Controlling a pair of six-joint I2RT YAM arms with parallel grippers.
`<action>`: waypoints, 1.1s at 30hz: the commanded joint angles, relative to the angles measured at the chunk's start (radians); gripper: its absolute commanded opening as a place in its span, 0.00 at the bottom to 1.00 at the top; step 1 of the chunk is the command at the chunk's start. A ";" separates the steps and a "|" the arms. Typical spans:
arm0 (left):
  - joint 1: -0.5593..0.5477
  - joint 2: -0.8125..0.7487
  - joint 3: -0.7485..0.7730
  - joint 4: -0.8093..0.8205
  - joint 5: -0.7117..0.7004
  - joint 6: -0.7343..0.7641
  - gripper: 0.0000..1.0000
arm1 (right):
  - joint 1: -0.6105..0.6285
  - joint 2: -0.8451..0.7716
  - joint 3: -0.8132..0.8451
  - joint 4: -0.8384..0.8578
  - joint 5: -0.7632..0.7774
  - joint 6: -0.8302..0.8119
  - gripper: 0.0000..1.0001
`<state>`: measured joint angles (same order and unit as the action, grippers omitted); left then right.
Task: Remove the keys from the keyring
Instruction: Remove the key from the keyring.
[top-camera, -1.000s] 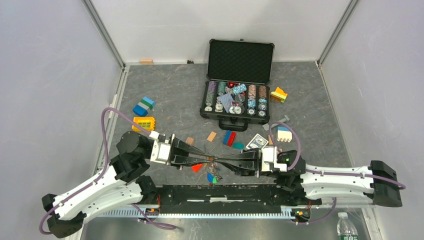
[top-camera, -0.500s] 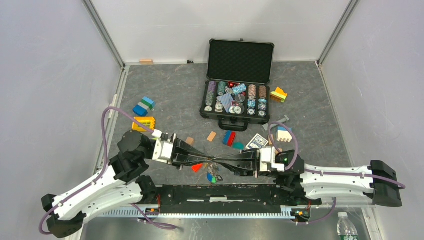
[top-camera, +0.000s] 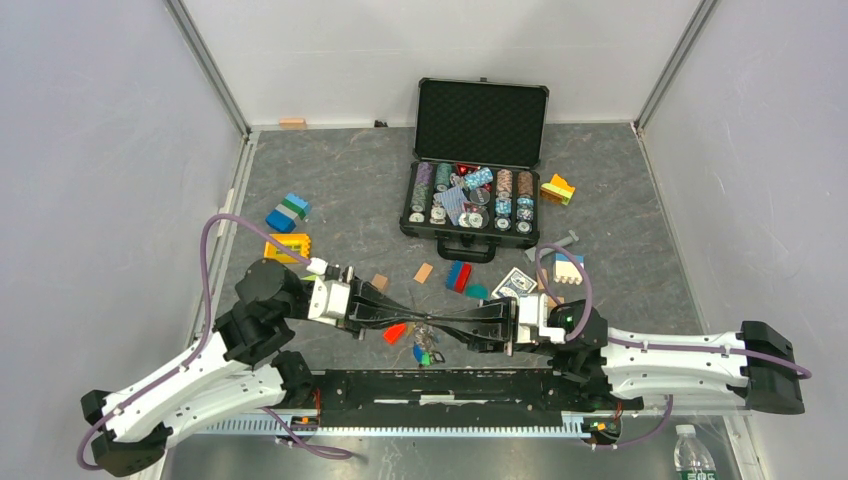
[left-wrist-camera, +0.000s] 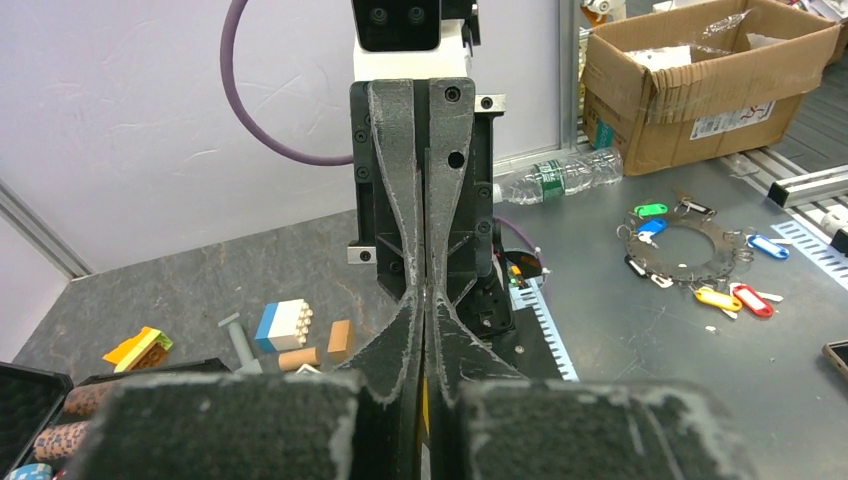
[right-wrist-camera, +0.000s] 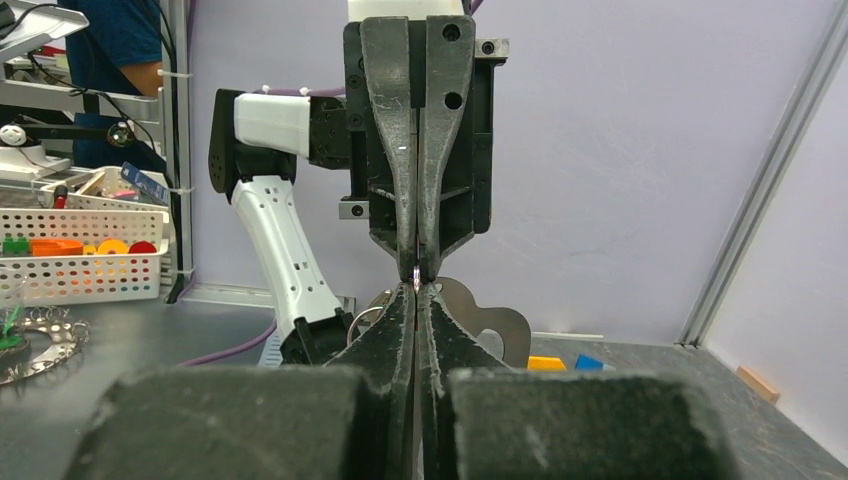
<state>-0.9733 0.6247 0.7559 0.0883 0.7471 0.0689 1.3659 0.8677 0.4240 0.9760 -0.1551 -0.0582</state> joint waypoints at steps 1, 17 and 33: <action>-0.004 -0.002 0.039 -0.079 -0.029 0.046 0.02 | 0.000 -0.024 0.047 0.084 0.003 -0.015 0.00; -0.004 0.048 0.132 -0.244 -0.021 0.144 0.03 | -0.001 -0.047 0.167 -0.283 0.055 -0.131 0.06; -0.004 0.069 0.169 -0.296 -0.012 0.179 0.02 | 0.000 -0.002 0.262 -0.479 0.051 -0.156 0.00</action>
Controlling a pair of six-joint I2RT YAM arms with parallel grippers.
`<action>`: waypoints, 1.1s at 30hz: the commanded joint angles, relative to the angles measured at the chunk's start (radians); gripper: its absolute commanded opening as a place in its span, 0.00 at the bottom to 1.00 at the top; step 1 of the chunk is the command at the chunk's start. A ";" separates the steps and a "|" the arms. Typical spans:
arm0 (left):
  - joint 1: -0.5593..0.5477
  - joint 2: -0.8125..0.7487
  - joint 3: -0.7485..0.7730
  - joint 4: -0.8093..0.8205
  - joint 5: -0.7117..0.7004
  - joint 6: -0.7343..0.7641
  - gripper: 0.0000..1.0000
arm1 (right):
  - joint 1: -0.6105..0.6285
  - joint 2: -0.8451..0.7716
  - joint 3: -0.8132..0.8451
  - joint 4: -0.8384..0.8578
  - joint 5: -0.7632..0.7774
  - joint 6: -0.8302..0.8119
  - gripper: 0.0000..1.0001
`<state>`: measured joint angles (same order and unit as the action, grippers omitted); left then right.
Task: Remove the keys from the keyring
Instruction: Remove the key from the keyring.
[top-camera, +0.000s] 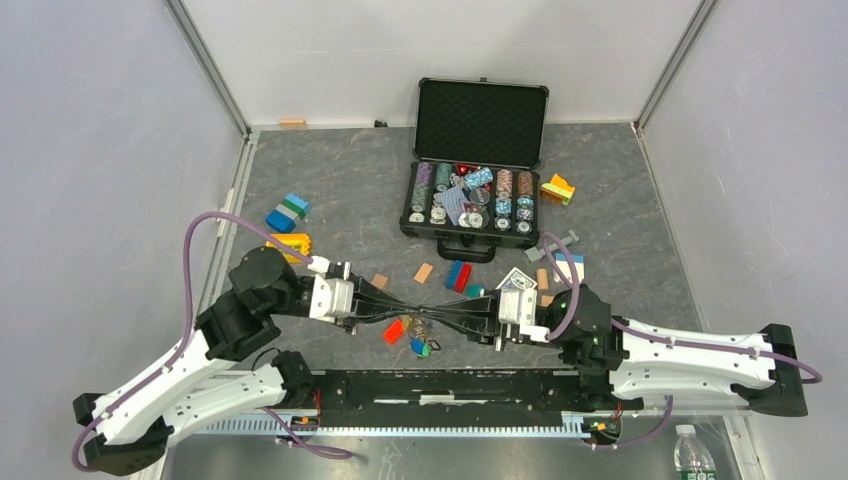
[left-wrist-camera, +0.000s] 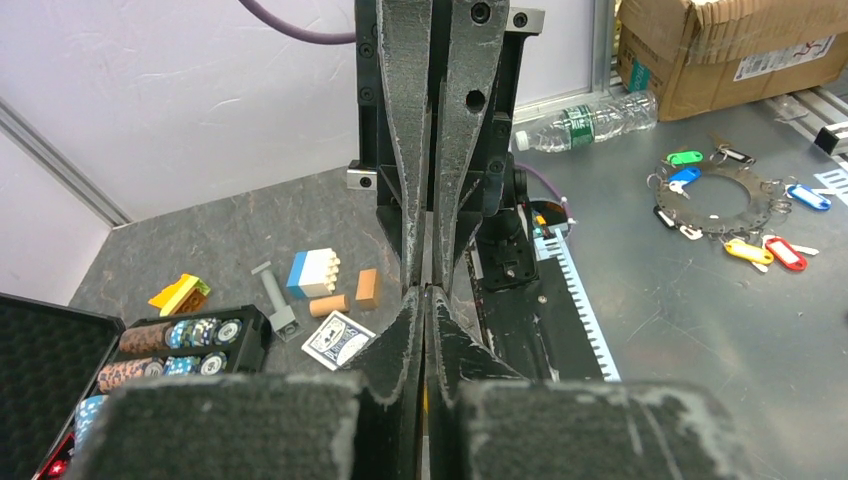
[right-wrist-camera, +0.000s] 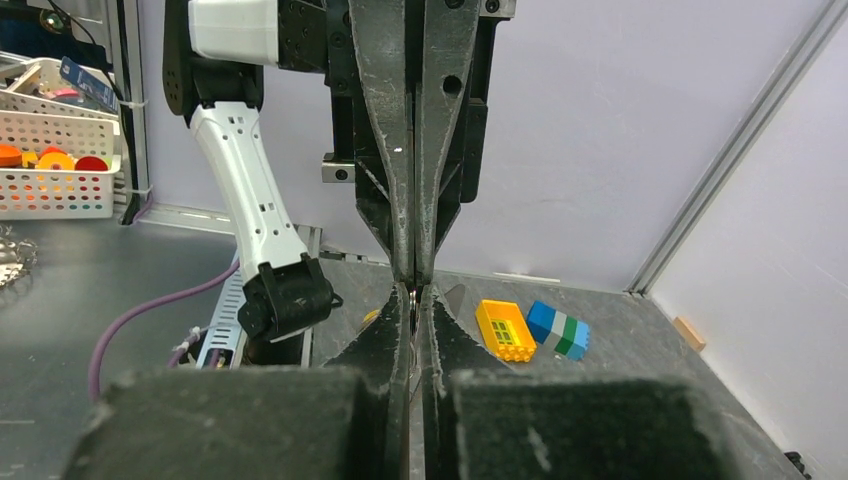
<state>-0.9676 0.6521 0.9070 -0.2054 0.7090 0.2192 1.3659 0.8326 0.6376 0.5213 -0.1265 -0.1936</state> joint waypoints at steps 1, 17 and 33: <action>-0.009 0.039 0.017 0.002 0.022 0.025 0.02 | -0.001 0.028 0.043 -0.011 0.024 -0.017 0.00; -0.009 -0.062 -0.080 0.231 -0.004 -0.092 0.02 | -0.001 -0.004 -0.042 0.155 0.051 0.032 0.00; -0.009 -0.031 -0.057 0.165 0.034 -0.067 0.02 | -0.001 -0.008 -0.029 0.125 0.045 0.020 0.00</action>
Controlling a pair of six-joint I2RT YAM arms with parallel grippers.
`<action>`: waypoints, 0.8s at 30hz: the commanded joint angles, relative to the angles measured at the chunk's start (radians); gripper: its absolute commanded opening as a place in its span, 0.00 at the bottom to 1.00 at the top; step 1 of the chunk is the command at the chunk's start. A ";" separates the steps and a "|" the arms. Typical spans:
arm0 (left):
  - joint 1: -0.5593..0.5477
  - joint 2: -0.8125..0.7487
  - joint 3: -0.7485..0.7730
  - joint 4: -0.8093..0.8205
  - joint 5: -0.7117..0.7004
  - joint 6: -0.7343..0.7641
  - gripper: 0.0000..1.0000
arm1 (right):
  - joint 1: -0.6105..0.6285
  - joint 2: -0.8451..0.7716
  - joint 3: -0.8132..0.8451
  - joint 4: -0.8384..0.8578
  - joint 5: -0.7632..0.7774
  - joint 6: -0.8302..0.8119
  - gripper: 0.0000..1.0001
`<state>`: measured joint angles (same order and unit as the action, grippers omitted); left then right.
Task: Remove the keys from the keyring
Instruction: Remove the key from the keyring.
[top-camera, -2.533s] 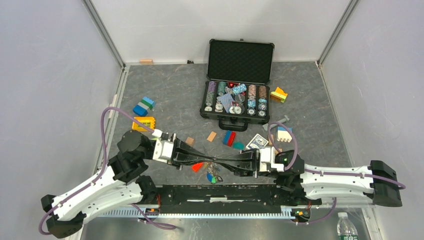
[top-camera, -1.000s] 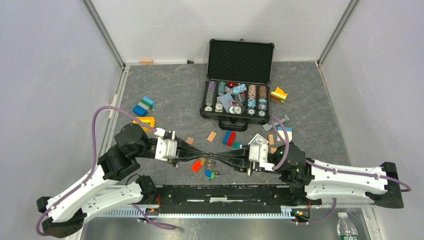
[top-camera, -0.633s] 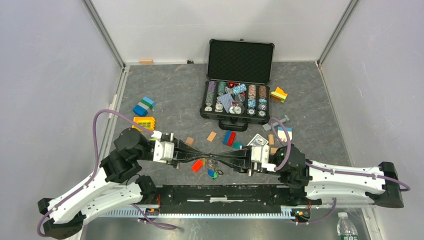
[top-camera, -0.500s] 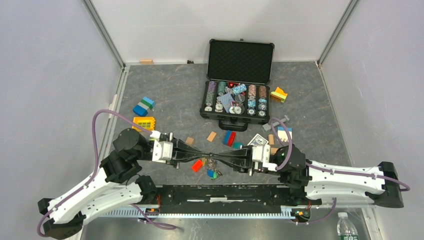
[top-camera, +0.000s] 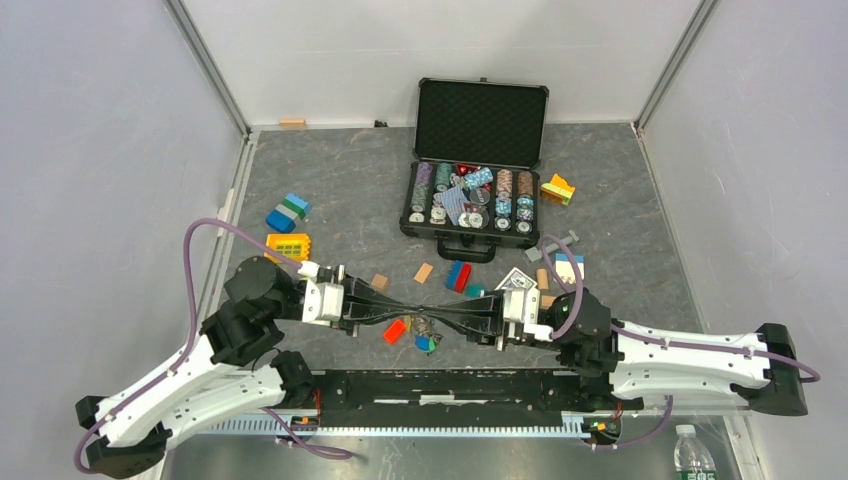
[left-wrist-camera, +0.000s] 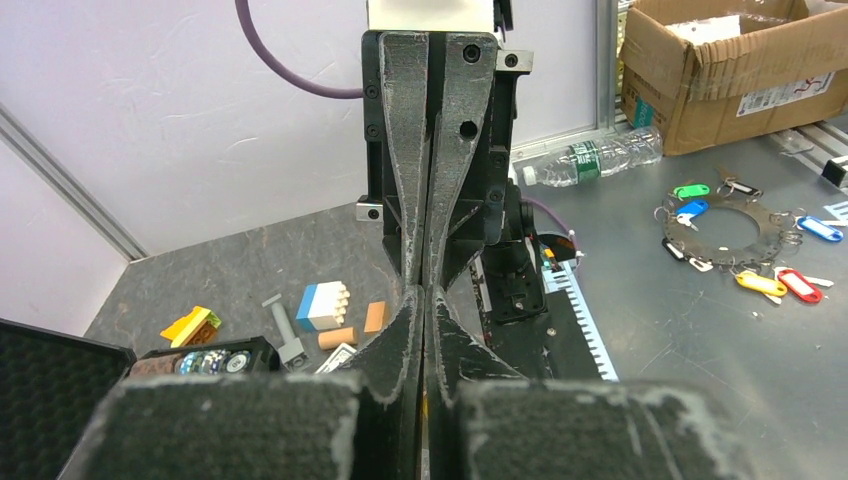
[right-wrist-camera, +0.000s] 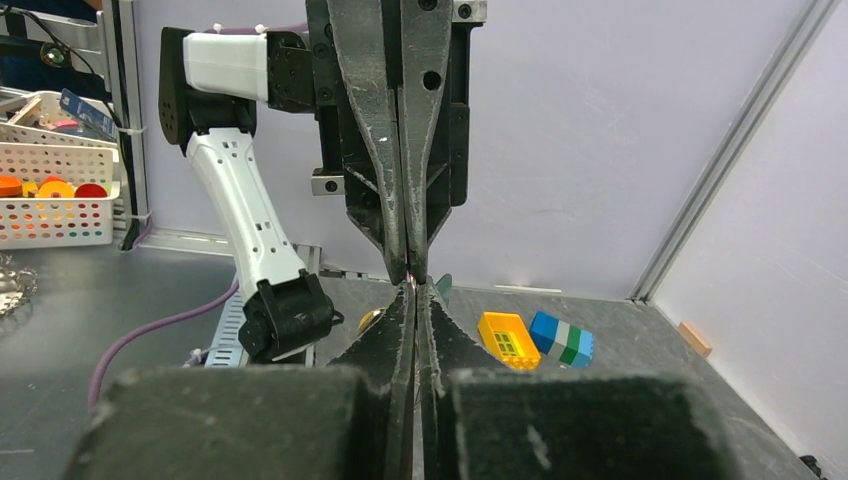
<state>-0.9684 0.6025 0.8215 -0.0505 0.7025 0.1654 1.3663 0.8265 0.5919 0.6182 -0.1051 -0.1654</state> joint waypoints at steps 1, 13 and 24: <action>-0.009 0.022 0.030 0.005 0.040 -0.010 0.02 | -0.001 -0.003 0.017 0.028 0.024 -0.011 0.00; -0.008 -0.071 -0.086 0.228 0.013 -0.110 0.41 | -0.001 -0.058 -0.126 0.322 0.047 0.040 0.00; -0.009 -0.042 -0.114 0.301 0.007 -0.199 0.25 | -0.001 0.013 -0.233 0.724 -0.027 0.129 0.00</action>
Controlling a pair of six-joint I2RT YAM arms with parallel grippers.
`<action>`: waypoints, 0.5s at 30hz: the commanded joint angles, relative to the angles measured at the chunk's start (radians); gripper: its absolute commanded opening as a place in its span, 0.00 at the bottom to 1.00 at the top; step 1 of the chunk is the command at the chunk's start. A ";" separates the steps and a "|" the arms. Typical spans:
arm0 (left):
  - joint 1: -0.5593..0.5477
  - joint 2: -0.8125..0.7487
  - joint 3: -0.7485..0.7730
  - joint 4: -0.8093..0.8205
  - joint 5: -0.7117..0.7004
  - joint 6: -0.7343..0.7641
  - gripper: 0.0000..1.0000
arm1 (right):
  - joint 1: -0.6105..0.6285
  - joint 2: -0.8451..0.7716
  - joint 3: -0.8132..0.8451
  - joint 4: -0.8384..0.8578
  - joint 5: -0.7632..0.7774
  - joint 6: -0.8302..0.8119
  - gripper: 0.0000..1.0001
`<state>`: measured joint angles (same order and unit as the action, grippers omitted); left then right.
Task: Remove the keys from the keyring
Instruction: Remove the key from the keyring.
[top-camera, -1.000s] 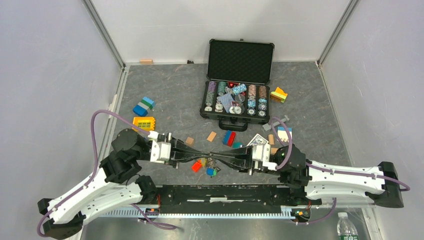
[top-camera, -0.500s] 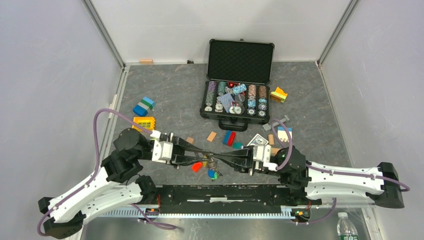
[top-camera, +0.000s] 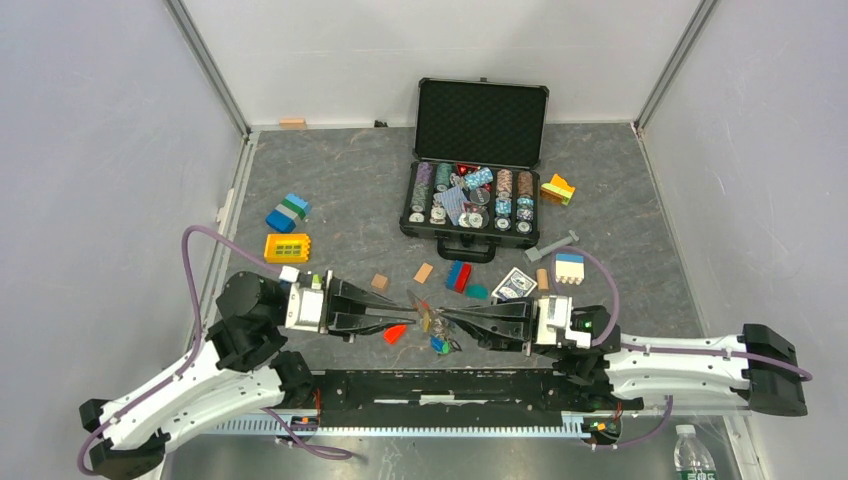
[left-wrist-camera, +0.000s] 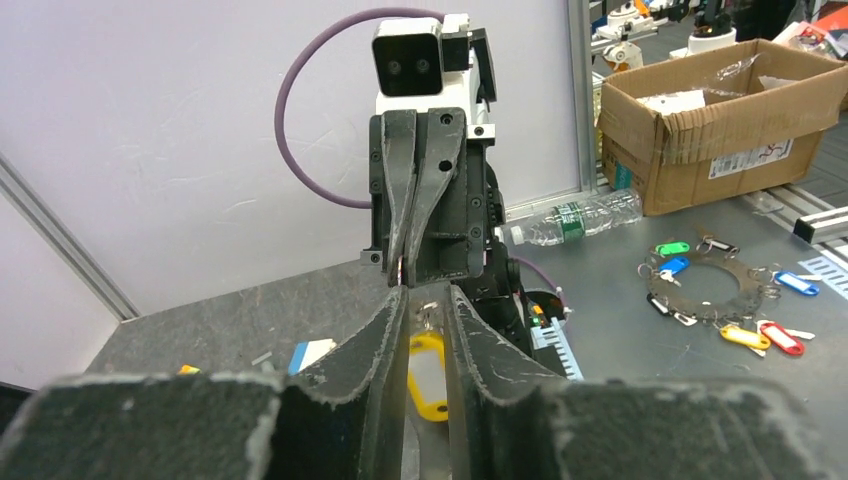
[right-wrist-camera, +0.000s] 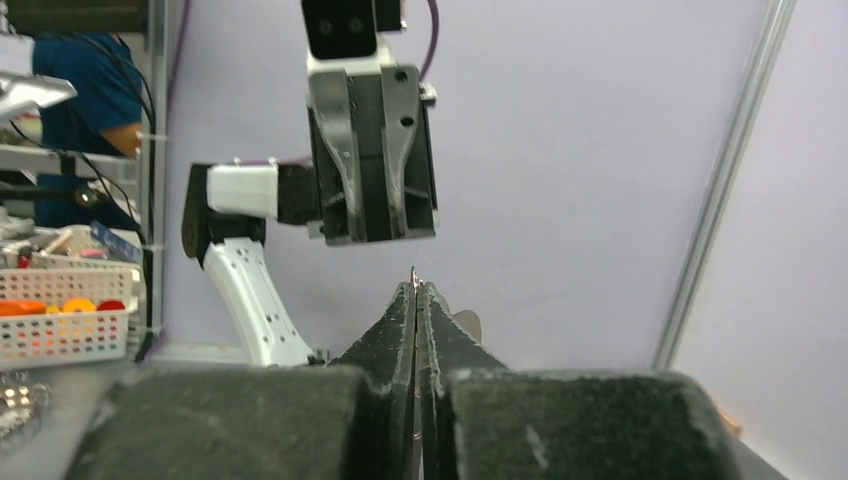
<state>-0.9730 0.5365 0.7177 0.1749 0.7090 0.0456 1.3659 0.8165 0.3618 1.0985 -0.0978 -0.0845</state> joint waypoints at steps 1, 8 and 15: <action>-0.004 0.030 -0.011 0.082 0.006 -0.085 0.25 | -0.001 0.030 -0.004 0.258 -0.037 0.055 0.00; -0.004 0.066 -0.004 0.105 0.041 -0.105 0.21 | -0.001 0.067 0.009 0.290 -0.052 0.072 0.00; -0.004 0.093 0.003 0.122 0.068 -0.113 0.16 | -0.001 0.075 0.024 0.250 -0.052 0.076 0.00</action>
<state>-0.9730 0.6155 0.7128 0.2436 0.7437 -0.0280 1.3659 0.8936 0.3550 1.2865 -0.1390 -0.0212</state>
